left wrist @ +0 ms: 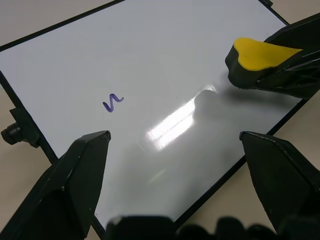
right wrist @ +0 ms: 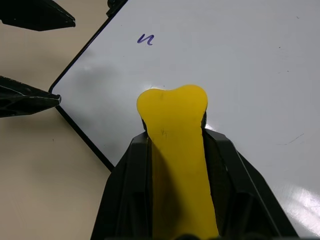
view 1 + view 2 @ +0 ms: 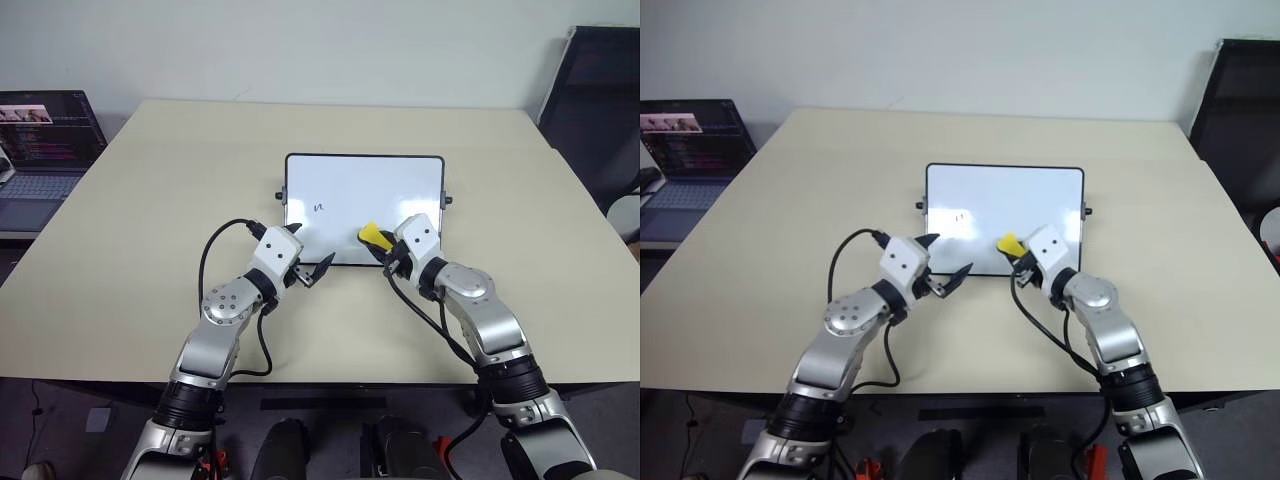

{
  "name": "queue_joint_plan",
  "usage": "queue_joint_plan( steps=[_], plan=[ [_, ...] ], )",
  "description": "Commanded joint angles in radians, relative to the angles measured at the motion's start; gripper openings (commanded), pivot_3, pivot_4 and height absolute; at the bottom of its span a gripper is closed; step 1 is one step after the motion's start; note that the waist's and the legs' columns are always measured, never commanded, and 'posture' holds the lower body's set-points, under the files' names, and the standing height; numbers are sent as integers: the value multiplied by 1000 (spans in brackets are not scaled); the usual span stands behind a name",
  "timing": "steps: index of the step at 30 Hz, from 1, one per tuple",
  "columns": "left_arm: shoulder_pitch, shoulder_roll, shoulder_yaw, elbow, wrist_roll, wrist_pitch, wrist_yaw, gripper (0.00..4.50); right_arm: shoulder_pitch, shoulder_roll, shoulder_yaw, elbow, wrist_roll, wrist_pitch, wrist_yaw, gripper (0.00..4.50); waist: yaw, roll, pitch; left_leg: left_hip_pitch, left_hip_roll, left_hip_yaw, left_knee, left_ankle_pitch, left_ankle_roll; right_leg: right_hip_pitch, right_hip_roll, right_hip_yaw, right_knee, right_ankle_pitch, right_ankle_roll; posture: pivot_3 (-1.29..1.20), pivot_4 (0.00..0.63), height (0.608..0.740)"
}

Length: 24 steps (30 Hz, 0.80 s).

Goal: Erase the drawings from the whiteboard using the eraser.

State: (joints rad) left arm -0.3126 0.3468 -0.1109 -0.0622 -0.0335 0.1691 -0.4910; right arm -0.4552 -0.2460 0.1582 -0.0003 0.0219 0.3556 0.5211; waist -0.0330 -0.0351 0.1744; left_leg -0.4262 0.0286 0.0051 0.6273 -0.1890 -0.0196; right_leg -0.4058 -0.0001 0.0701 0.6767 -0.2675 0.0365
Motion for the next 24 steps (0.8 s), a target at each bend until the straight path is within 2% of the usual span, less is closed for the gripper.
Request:
queue_joint_plan(
  steps=[1,11,17,24],
  plan=[
    [-11,2,16,-35,-2,-9,8,4500,-27,-8,-2,-33,-2,-31,-4,1119,0,0,0,0,0,0,0,0,0,0,0,0,0,0,0,0,150,740],
    [-21,9,29,-18,0,-13,15,4500,-86,2,21,13,-26,-86,-10,1119,-1,0,0,0,0,0,0,0,0,0,0,0,0,0,0,0,150,740],
    [-27,10,39,-10,6,-12,28,4500,-246,43,45,176,-78,-201,-47,1119,-2,0,0,0,0,0,0,0,0,0,0,0,0,0,-1,0,150,740],
    [0,9,72,-24,21,-1,89,4500,-484,118,65,491,-127,-367,-89,1119,-5,0,1,0,0,0,-1,0,0,-1,0,0,0,1,-2,0,150,740]
  ],
)
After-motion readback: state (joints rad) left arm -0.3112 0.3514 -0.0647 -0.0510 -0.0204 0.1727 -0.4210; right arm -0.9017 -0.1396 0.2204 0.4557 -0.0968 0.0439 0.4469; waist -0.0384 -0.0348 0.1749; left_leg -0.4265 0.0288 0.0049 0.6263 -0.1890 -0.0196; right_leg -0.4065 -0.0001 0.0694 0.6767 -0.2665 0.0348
